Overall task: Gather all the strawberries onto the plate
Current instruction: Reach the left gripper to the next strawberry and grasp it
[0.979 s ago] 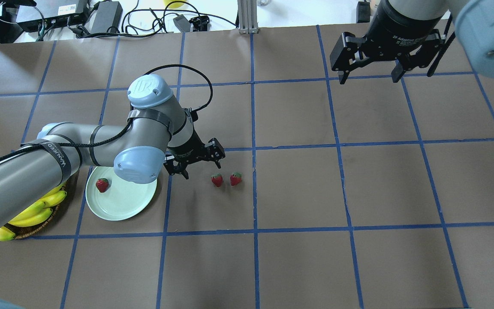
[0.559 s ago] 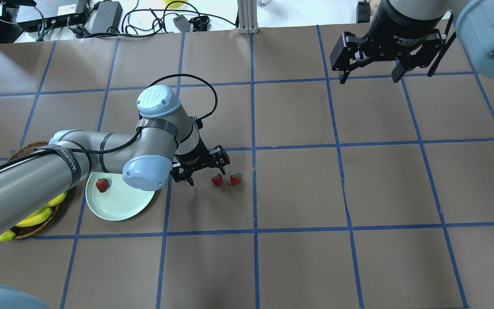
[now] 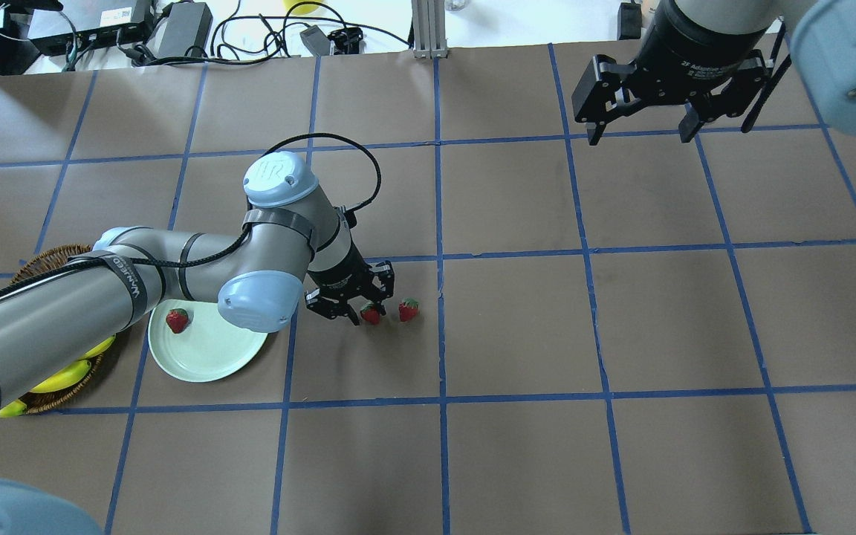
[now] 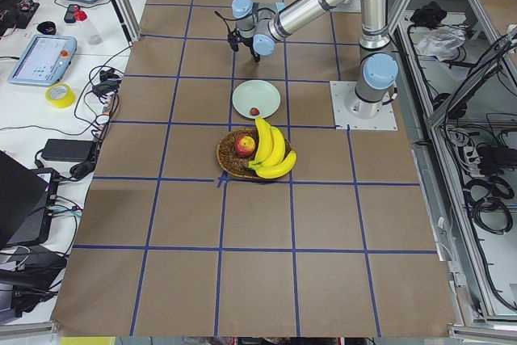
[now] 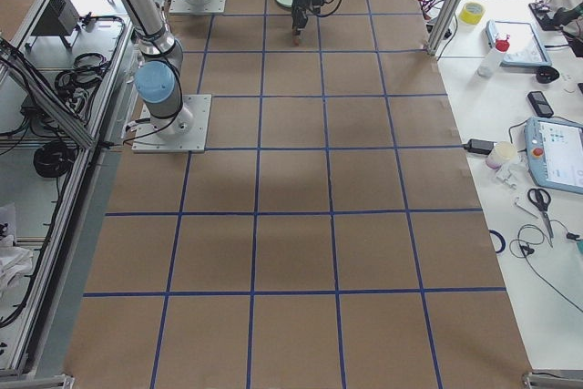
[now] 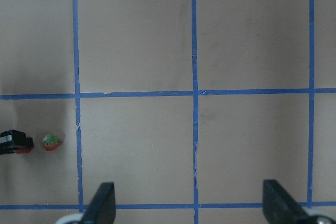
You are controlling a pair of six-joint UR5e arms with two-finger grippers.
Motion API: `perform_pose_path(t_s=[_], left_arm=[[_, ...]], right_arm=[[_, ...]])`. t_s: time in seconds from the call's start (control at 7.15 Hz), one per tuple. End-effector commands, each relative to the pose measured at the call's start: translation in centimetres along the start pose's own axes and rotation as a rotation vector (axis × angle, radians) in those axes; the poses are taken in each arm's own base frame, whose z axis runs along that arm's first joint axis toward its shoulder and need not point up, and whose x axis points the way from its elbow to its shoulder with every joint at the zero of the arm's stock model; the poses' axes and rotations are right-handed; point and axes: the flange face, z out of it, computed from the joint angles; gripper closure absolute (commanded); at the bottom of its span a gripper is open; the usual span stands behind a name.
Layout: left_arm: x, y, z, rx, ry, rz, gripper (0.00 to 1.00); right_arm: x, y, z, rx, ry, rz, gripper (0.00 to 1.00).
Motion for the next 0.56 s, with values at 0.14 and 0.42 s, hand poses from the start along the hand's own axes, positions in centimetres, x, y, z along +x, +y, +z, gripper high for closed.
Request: perform_pose_path(t_s=[0.14,0.42], left_arm=[[0.4,-0.4,-2.6,0.052,0.016,0.043,1.00],[-1.6,-1.7,-3.7,0.145,-0.181,0.043,1.00]], right_arm=[[0.0,0.0,0.0,0.000,0.000,0.000,0.00],[0.0,0.0,0.0,0.000,0.000,0.000,0.00]])
